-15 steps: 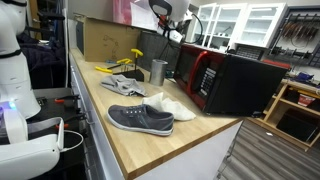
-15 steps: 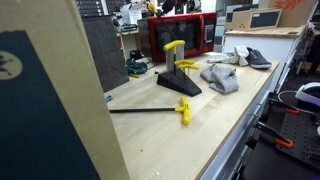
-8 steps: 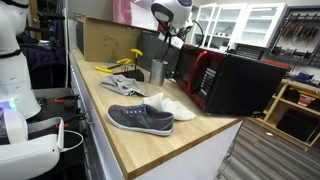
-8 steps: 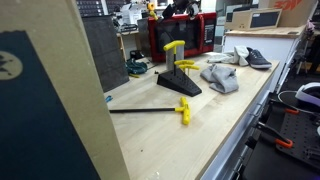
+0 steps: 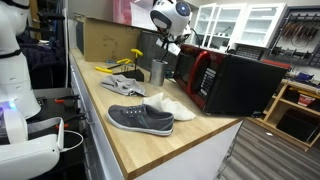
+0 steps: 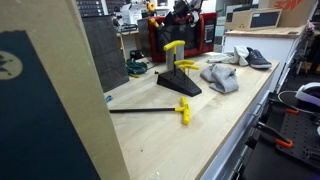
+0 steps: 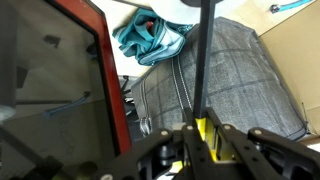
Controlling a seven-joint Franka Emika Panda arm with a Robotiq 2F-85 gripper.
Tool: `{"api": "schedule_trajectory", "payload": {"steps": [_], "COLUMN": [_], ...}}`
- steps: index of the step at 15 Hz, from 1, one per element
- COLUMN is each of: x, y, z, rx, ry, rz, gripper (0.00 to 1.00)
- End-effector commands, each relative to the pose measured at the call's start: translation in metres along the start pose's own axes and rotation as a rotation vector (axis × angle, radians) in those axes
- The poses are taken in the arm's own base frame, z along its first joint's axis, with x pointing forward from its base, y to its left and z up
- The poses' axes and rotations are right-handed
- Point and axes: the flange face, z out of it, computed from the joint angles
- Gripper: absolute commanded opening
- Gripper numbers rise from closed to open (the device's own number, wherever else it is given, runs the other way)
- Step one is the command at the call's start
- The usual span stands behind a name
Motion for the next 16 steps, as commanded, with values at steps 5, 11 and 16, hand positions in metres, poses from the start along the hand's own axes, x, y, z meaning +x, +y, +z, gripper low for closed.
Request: {"api": "schedule_trajectory", "payload": {"steps": [5,11,16], "x": [-0.024,-0.037,-0.032], "y": [-0.018,-0.028,-0.039], "z": [-0.042,-0.059,-0.067], "rx": [-0.036,-0.055,-0.055], "ry": [0.052,0.052,0.084], "rz": [-0.110,-0.086,-0.065], "gripper": [0.04,0.63,0.99]}}
